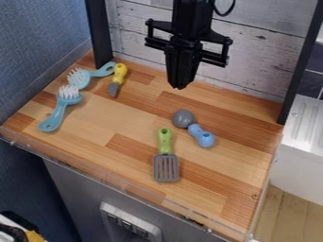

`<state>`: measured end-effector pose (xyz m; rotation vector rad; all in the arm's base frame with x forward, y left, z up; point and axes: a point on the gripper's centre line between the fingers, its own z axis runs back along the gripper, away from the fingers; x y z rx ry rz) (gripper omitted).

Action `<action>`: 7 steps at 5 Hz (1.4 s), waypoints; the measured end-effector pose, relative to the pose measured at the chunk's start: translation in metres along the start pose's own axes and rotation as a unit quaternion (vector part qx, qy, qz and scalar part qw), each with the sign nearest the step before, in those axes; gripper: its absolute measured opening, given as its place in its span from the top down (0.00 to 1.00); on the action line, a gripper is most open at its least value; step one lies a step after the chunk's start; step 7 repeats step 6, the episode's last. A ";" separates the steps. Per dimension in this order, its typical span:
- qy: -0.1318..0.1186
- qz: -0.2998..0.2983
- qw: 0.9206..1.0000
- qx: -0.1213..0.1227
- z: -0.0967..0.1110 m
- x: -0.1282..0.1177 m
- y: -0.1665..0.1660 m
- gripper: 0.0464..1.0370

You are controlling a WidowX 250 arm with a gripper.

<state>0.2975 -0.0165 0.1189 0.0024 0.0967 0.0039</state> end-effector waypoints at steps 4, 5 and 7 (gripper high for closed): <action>-0.003 0.364 0.931 -0.032 0.009 0.023 0.134 0.52; -0.005 0.469 0.883 -0.036 0.010 0.020 0.164 0.21; -0.003 0.518 0.854 -0.036 0.010 0.026 0.184 0.03</action>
